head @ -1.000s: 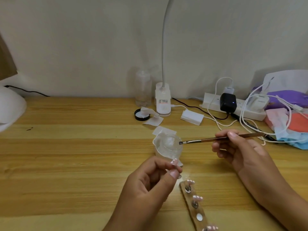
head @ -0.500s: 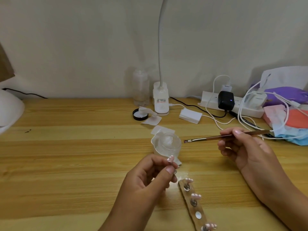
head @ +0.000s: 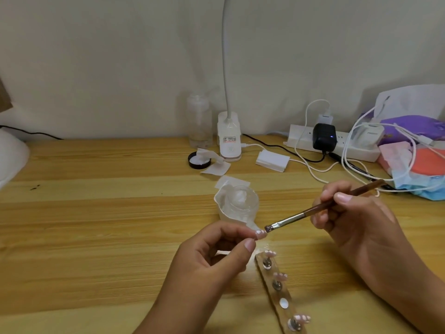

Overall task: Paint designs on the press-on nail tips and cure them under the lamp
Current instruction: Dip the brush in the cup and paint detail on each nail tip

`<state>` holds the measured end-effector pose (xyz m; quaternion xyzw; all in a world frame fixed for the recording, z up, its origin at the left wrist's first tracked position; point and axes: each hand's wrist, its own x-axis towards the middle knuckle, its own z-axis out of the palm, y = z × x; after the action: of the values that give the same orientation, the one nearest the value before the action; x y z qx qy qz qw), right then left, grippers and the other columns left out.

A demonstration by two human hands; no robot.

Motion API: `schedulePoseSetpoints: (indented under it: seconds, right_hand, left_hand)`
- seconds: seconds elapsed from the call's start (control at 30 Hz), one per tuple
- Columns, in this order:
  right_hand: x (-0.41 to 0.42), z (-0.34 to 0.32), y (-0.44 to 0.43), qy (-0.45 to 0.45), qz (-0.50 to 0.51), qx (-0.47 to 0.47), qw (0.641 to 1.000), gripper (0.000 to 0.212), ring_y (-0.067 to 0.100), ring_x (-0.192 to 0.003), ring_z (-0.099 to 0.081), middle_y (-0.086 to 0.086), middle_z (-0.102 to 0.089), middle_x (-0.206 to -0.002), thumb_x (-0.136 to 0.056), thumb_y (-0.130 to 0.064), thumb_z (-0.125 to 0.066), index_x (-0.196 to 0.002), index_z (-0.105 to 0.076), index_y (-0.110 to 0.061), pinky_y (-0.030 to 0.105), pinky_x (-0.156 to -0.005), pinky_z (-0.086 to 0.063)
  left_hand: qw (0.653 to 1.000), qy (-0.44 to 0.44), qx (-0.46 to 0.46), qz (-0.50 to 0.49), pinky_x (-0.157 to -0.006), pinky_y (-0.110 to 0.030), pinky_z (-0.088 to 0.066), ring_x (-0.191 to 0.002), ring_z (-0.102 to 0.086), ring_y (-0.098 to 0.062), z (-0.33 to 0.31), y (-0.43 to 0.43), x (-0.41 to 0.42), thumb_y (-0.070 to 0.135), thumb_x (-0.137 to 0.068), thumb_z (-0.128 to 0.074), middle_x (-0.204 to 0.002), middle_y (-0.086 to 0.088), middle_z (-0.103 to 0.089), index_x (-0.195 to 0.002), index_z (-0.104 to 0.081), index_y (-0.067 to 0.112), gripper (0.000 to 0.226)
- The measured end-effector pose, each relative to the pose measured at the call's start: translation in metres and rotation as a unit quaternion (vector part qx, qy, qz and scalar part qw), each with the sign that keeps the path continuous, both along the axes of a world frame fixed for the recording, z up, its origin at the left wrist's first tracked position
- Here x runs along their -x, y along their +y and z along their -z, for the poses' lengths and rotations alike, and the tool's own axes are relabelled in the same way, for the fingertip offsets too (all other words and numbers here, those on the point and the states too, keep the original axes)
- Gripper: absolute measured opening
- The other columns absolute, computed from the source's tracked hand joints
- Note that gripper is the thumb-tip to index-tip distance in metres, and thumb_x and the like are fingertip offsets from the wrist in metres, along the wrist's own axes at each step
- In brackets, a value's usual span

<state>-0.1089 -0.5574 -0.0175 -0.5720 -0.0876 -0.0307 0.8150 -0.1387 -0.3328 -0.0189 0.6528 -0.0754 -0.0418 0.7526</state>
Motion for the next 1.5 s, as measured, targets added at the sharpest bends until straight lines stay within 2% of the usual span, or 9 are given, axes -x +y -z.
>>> schedulePoseSetpoints:
  seconds: [0.4, 0.5, 0.63, 0.9, 1.03, 1.13, 1.4, 1.5]
  right_hand:
    - [0.008, -0.003, 0.006, -0.049, 0.048, 0.097, 0.993, 0.019, 0.013, -0.065, -0.061, 0.003, -0.061, -0.074, -0.081, -0.016, -0.054, -0.074, -0.070, -0.023, 0.020, -0.064, -0.053]
    - [0.007, -0.002, 0.004, -0.052, 0.045, 0.065, 0.995, 0.019, 0.013, -0.066, -0.060, 0.003, -0.060, -0.074, -0.082, -0.015, -0.053, -0.075, -0.069, -0.021, 0.020, -0.064, -0.053]
    - [0.005, -0.004, 0.002, -0.052, 0.017, 0.029, 0.998, 0.011, 0.013, -0.066, -0.060, 0.002, -0.060, -0.075, -0.078, -0.020, -0.059, -0.077, -0.069, -0.020, 0.020, -0.065, -0.053]
    - [0.006, -0.004, 0.005, -0.052, -0.004, 0.037, 0.998, 0.013, 0.014, -0.066, -0.061, 0.004, -0.061, -0.073, -0.079, -0.018, -0.058, -0.077, -0.070, -0.018, 0.021, -0.064, -0.053]
    - [0.009, -0.004, 0.008, -0.058, 0.011, 0.073, 0.996, 0.010, 0.014, -0.068, -0.063, 0.005, -0.062, -0.075, -0.079, -0.021, -0.061, -0.079, -0.071, -0.021, 0.022, -0.067, -0.054]
    - [0.009, -0.003, 0.008, -0.057, 0.041, 0.089, 0.994, 0.019, 0.014, -0.068, -0.063, 0.003, -0.063, -0.076, -0.083, -0.016, -0.055, -0.077, -0.071, -0.024, 0.021, -0.067, -0.054]
    - [0.008, -0.009, 0.011, -0.027, 0.047, 0.025, 0.998, 0.010, 0.013, -0.059, -0.060, 0.002, -0.060, -0.067, -0.078, -0.027, -0.063, -0.074, -0.070, -0.021, 0.020, -0.059, -0.052]
    - [0.009, -0.010, 0.012, -0.020, 0.036, 0.026, 0.999, 0.017, 0.014, -0.056, -0.060, 0.004, -0.059, -0.063, -0.081, -0.022, -0.057, -0.071, -0.070, -0.021, 0.020, -0.056, -0.052]
  left_hand:
    - [1.000, 0.005, 0.019, 0.011, -0.054, -0.012, -0.047, -0.058, -0.060, 0.001, -0.003, 0.000, 0.000, 0.025, -0.063, -0.077, -0.075, 0.008, -0.074, -0.070, -0.075, 0.027, 0.008]
    - [0.999, 0.004, 0.032, 0.017, -0.055, -0.014, -0.049, -0.061, -0.062, -0.003, -0.001, 0.001, 0.001, 0.038, -0.057, -0.076, -0.072, 0.002, -0.073, -0.074, -0.076, 0.025, 0.021]
    - [0.999, 0.010, 0.037, 0.015, -0.056, -0.017, -0.050, -0.062, -0.064, -0.007, 0.001, 0.002, 0.000, 0.038, -0.056, -0.078, -0.072, -0.007, -0.073, -0.074, -0.077, 0.023, 0.024]
    - [0.999, 0.013, 0.034, 0.023, -0.054, -0.016, -0.049, -0.058, -0.062, -0.007, 0.001, 0.001, 0.000, 0.037, -0.054, -0.078, -0.068, -0.005, -0.072, -0.071, -0.076, 0.024, 0.021]
    - [0.999, 0.016, 0.028, 0.031, -0.054, -0.015, -0.049, -0.058, -0.062, -0.006, 0.000, 0.001, 0.001, 0.037, -0.054, -0.077, -0.066, -0.004, -0.071, -0.068, -0.075, 0.024, 0.019]
    - [0.999, 0.015, 0.027, 0.030, -0.055, -0.016, -0.049, -0.059, -0.062, -0.006, 0.000, 0.001, 0.001, 0.038, -0.054, -0.076, -0.066, -0.004, -0.071, -0.068, -0.075, 0.025, 0.019]
    - [0.999, -0.009, 0.018, 0.037, -0.058, -0.016, -0.050, -0.066, -0.066, -0.006, 0.000, 0.002, 0.001, 0.036, -0.061, -0.070, -0.074, -0.001, -0.072, -0.080, -0.077, 0.022, 0.025]
    - [0.999, -0.013, 0.007, 0.040, -0.060, -0.015, -0.050, -0.067, -0.066, -0.005, 0.000, 0.002, 0.001, 0.038, -0.062, -0.070, -0.074, -0.001, -0.072, -0.080, -0.077, 0.023, 0.025]
